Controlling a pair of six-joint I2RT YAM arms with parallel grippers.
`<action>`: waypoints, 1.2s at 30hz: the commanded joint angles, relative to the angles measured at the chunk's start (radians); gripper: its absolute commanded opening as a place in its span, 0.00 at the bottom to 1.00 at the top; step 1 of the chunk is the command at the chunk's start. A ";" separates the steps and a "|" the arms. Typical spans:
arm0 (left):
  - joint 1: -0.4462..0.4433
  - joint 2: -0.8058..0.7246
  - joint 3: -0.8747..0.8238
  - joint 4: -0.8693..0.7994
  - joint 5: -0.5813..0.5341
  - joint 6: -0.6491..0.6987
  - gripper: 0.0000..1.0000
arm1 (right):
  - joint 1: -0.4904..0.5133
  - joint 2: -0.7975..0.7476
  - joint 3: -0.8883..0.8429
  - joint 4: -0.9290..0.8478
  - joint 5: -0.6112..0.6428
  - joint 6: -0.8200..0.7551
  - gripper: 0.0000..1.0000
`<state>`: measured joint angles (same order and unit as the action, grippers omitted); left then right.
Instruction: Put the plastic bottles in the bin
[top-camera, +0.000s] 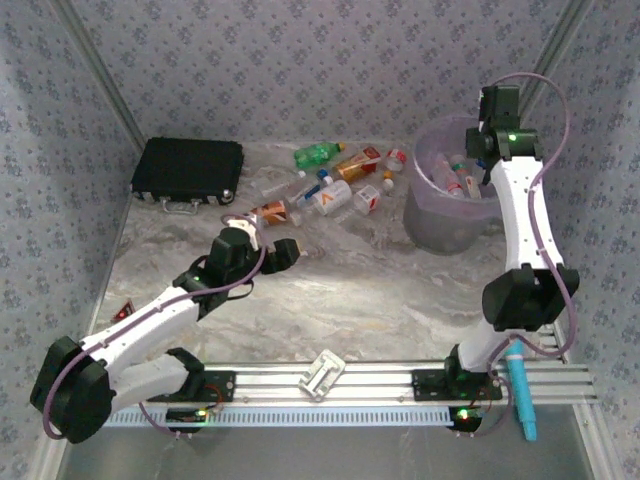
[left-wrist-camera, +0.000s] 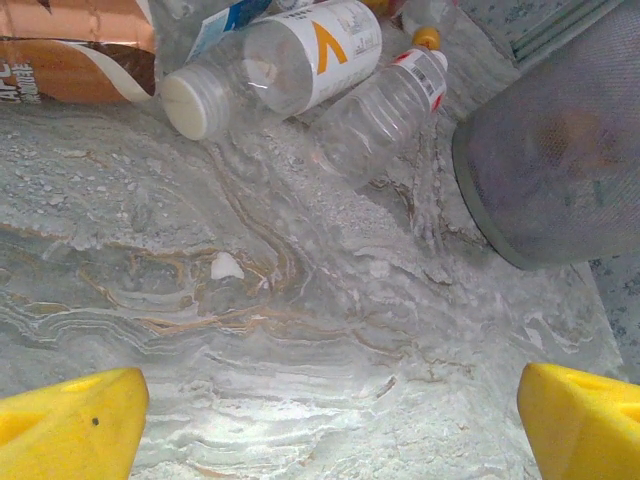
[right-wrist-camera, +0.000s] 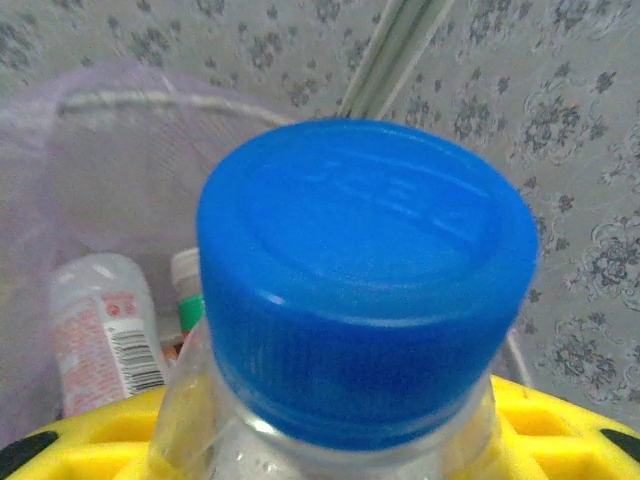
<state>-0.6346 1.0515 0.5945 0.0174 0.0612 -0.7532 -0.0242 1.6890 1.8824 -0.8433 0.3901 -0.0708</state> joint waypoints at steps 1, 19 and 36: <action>0.012 -0.028 -0.018 -0.022 -0.011 -0.005 0.95 | -0.024 0.061 0.042 -0.067 0.034 -0.053 0.22; 0.072 -0.003 -0.003 -0.094 0.000 -0.043 0.94 | -0.060 0.342 0.214 -0.445 -0.257 -0.035 0.45; 0.088 0.090 0.040 -0.087 0.020 -0.077 0.96 | -0.041 0.156 0.355 -0.471 -0.242 0.018 0.78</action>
<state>-0.5591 1.1305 0.5884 -0.0689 0.0662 -0.8062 -0.0750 1.9141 2.1967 -1.2636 0.1417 -0.0700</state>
